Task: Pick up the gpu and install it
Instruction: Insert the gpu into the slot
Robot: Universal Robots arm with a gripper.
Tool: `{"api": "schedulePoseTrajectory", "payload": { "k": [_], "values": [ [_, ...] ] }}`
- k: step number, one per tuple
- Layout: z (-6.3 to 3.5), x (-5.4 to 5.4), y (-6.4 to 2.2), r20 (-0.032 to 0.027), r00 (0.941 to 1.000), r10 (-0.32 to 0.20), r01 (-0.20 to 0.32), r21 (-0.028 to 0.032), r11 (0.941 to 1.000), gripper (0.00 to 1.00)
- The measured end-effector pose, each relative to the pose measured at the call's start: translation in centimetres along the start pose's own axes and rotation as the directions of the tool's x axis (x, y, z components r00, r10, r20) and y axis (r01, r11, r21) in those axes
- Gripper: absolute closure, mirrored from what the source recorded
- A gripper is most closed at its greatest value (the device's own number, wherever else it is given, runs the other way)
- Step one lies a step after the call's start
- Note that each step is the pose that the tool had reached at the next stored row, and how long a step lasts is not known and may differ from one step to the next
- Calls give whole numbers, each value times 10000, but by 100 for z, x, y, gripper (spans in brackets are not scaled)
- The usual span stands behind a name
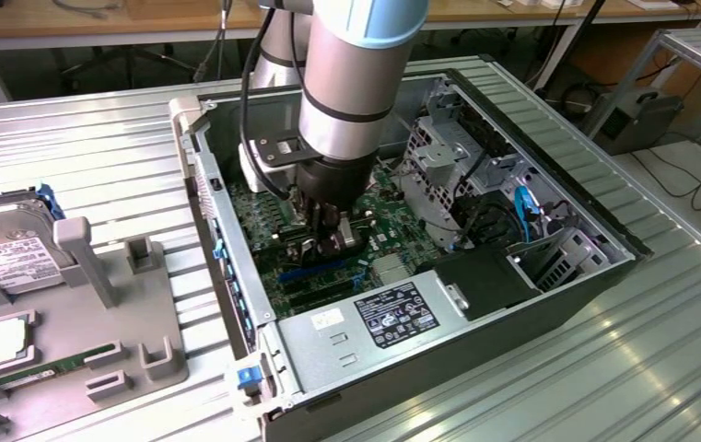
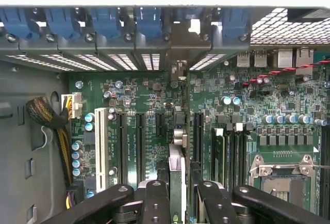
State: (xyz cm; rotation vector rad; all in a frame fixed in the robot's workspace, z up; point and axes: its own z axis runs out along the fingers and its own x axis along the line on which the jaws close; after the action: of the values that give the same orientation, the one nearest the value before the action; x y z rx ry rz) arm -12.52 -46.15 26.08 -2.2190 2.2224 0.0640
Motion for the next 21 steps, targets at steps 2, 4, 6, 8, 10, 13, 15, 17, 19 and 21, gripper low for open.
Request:
{"api": "schedulePoseTrajectory", "payload": {
  "k": [2,4,6,8,10,13,15,17,19,21],
  "values": [
    [4,0,0,1,10000,-1,1,0,10000,74],
    [12,0,0,2,10000,-2,2,1,10000,74],
    [22,1,0,0,10000,-1,1,0,10000,74],
    [34,1,-1,0,10000,-1,1,0,10000,74],
    [49,2,-1,-1,10000,-2,2,-1,10000,74],
    [65,2,-2,-2,10000,-1,1,-2,10000,74],
    [69,2,-2,0,10000,-1,1,0,10000,74],
    [73,2,-2,-1,10000,-1,1,0,10000,74],
    [74,2,-2,-1,10000,-1,1,-1,10000,74],
    [77,2,-2,4,10000,-1,1,3,10000,74]
  ]
}}
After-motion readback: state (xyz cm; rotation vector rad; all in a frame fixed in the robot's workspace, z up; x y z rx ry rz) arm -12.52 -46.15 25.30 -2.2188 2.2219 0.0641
